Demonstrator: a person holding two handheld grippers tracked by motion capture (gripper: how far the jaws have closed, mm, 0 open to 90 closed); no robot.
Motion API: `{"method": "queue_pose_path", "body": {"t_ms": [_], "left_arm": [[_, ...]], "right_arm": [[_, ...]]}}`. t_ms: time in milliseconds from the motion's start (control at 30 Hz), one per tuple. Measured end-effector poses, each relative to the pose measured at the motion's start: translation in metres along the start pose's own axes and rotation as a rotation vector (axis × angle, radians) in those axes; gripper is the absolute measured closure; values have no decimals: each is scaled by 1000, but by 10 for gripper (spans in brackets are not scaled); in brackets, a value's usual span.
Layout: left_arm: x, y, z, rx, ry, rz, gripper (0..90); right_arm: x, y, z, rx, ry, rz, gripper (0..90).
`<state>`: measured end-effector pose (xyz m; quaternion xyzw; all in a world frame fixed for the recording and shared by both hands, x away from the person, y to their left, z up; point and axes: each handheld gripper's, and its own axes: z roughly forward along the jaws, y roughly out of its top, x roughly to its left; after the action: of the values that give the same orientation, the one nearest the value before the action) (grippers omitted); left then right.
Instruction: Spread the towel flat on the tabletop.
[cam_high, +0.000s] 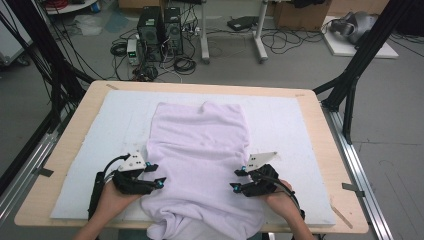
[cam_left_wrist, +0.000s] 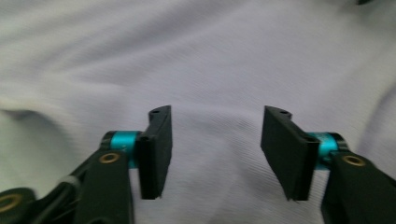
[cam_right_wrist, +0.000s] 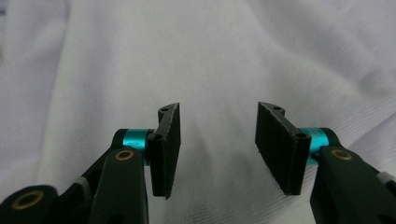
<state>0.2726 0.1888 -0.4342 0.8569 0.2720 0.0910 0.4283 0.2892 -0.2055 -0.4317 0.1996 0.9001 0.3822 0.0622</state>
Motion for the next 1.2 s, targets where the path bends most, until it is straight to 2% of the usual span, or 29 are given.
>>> {"method": "queue_pose_path", "body": {"t_ms": [33,67,100,167,200,233,300,400,533,633,700,733,767,800,833,900,1000,1200], "left_arm": [[-4,-2,4,20,-29,21,598],[-8,-4,8,49,-46,48,663],[-13,-6,10,51,-34,76,742],[-14,-8,9,45,-49,79,857],[-14,-8,8,47,-50,77,869],[-15,-8,7,49,-49,83,876],[-18,-10,3,47,-41,98,881],[-22,-14,-7,29,-38,96,882],[-31,-21,-22,13,-40,98,883],[-40,-25,-35,-2,-47,98,882],[-43,-27,-45,-21,-57,93,878],[-44,-28,-49,-33,-59,88,870],[-43,-28,-52,-41,-51,85,835],[-41,-27,-53,-43,-37,76,737],[-38,-27,-54,-40,-30,69,678],[-31,-26,-50,-36,-7,54,630],[-19,-26,-36,-23,16,36,625],[-9,-25,-14,41,49,38,626]], "right_arm": [[1,-2,4,17,7,3,563],[3,-4,8,35,17,-4,588],[5,-5,9,23,6,-16,653],[6,-5,9,14,24,-11,784],[8,-5,10,11,31,-17,839],[10,-4,10,12,34,-27,856],[13,-4,10,11,28,-30,863],[20,-5,7,-11,44,-31,866],[36,-3,3,-46,65,-48,866],[48,0,1,-55,97,-70,863],[55,2,-3,-90,136,-71,838],[56,3,-7,-107,140,-75,800],[56,4,-12,-116,130,-76,763],[54,5,-16,-128,112,-73,742],[51,5,-21,-137,88,-68,732],[42,3,-26,-119,19,-61,719],[29,-8,-24,-61,-32,-43,722],[20,-29,-18,-23,-36,3,722]]}}
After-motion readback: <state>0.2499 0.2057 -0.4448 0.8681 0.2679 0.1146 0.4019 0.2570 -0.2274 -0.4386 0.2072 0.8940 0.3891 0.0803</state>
